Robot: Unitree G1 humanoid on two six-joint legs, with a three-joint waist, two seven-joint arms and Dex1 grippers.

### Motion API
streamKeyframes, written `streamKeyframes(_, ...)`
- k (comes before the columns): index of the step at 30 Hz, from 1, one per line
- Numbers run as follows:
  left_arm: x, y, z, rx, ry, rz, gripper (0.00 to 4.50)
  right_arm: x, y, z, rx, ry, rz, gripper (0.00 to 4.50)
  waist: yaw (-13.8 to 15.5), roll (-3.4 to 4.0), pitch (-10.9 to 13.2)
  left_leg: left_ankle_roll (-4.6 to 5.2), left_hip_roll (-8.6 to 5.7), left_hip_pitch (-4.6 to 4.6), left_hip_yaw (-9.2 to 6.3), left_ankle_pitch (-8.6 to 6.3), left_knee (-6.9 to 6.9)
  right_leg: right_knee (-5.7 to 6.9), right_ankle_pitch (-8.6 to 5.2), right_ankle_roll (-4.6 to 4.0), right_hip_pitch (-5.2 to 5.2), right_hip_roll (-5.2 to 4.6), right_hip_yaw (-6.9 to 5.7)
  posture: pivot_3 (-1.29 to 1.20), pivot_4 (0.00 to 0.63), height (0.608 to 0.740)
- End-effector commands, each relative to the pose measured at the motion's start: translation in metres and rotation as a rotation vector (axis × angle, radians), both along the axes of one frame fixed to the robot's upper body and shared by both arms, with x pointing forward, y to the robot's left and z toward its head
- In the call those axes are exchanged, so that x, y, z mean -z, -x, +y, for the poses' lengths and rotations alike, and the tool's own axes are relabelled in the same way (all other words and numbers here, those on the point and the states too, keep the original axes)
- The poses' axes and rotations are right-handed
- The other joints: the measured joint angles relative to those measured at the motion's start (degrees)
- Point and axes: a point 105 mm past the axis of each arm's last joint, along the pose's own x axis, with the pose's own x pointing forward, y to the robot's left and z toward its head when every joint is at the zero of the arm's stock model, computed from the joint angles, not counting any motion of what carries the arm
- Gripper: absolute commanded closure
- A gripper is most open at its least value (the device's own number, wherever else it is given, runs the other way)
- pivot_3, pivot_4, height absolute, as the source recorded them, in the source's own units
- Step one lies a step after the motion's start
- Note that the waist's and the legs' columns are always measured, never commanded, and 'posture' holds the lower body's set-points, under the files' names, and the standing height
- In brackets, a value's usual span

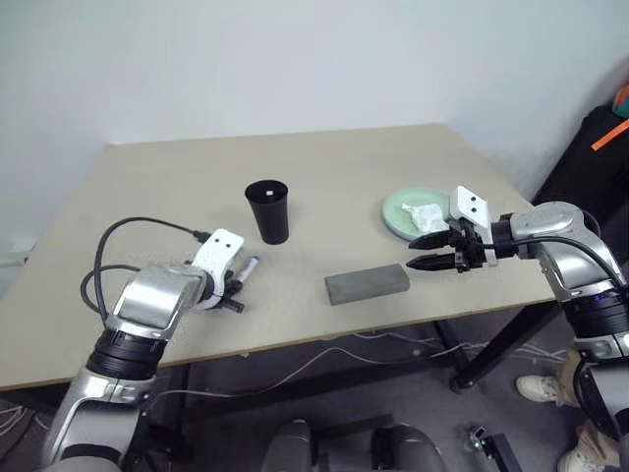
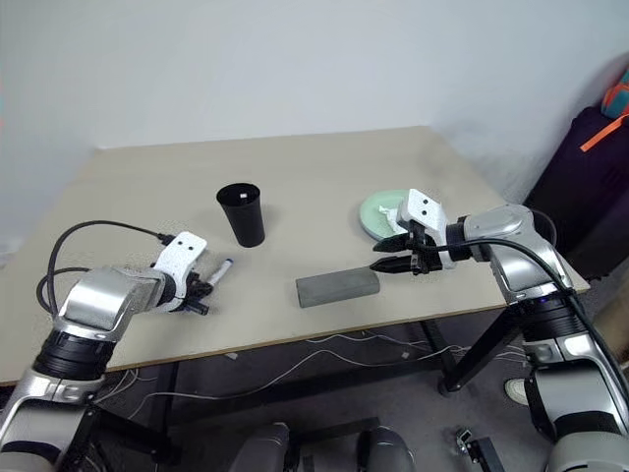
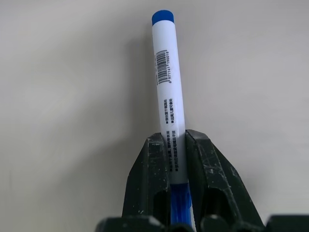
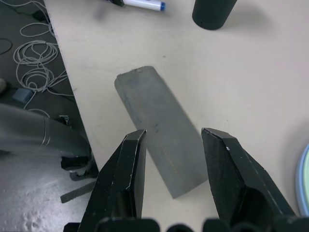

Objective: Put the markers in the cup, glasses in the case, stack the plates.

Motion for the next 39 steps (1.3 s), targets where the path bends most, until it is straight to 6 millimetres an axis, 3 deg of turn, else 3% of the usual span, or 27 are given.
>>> streamKeyframes(1,-0.042,0.005,-0.031,0.342,-0.021,-0.169,4.33,-0.017,-0.001,0.005,-0.025,-0.013,-0.053,2.55,0.1,0.02,0.0,-0.05,0.00,0.01,0.04,-0.03,-0.03,0.01,0.00,0.00,-0.04,-0.01,0.02,0.00,0.000,0.716)
streamKeyframes(4,-0.069,0.008,-0.048,0.563,-0.021,-0.319,4.33,-0.017,-0.001,0.006,-0.025,-0.015,-0.053,2.55,0.2,0.02,0.0,-0.13,0.00,0.03,0.19,-0.08,-0.09,0.10,0.01,-0.01,-0.14,0.01,0.19,0.00,0.000,0.716)
streamKeyframes(7,-0.097,-0.003,-0.057,0.681,-0.061,-0.513,4.33,-0.017,-0.002,0.006,-0.025,-0.016,-0.054,2.55,0.5,-0.03,0.0,-0.13,-0.02,0.05,0.44,-0.08,-0.09,0.16,0.40,-0.28,-0.24,0.10,0.52,0.00,0.000,0.716)
streamKeyframes(12,-0.142,-0.040,-0.061,0.779,-0.311,-0.826,4.33,-0.018,-0.002,0.008,-0.026,-0.019,-0.054,2.55,0.5,-0.04,0.0,-0.13,-0.05,0.06,0.62,-0.08,-0.11,0.27,0.52,-0.30,-0.33,0.32,0.95,0.00,0.000,0.716)
streamKeyframes(17,-0.169,-0.065,-0.054,0.871,-0.605,-0.973,4.33,-0.018,-0.002,0.009,-0.026,-0.023,-0.055,2.55,0.4,-0.04,0.0,-0.10,-0.05,0.09,0.96,-0.09,-0.07,0.25,0.74,-0.01,-0.42,0.28,1.21,0.00,0.000,0.716)
streamKeyframes(21,-0.177,-0.079,-0.033,0.981,-0.901,-0.932,4.33,-0.018,-0.002,0.010,-0.024,-0.028,-0.056,2.55,0.4,-0.05,0.0,-0.09,-0.02,0.05,1.02,-0.10,-0.06,0.27,0.77,0.03,-0.53,0.28,1.26,0.00,0.000,0.716)
streamKeyframes(29,-0.188,-0.091,-0.004,1.089,-1.278,-0.804,4.33,-0.016,-0.001,0.010,-0.014,-0.038,-0.054,2.55,0.7,-0.11,0.1,-0.02,-0.02,-0.06,1.07,-0.33,-0.02,0.29,0.76,0.02,-0.65,0.19,1.28,0.00,0.000,0.716)
streamKeyframes(32,-0.183,-0.095,0.010,1.168,-1.465,-0.713,4.33,-0.015,0.000,0.009,-0.012,-0.038,-0.053,2.55,0.7,-0.14,0.1,0.02,-0.03,-0.14,1.07,-0.50,0.08,0.29,0.77,0.02,-0.67,0.17,1.29,0.00,0.000,0.716)
streamKeyframes(39,-0.164,-0.100,0.014,1.296,-1.601,-0.662,4.33,-0.014,0.001,0.010,-0.006,-0.046,-0.055,2.55,0.7,-0.21,0.1,0.19,-0.05,-0.25,1.15,-0.75,0.24,0.28,0.77,0.06,-0.77,0.15,1.39,0.00,0.000,0.716)
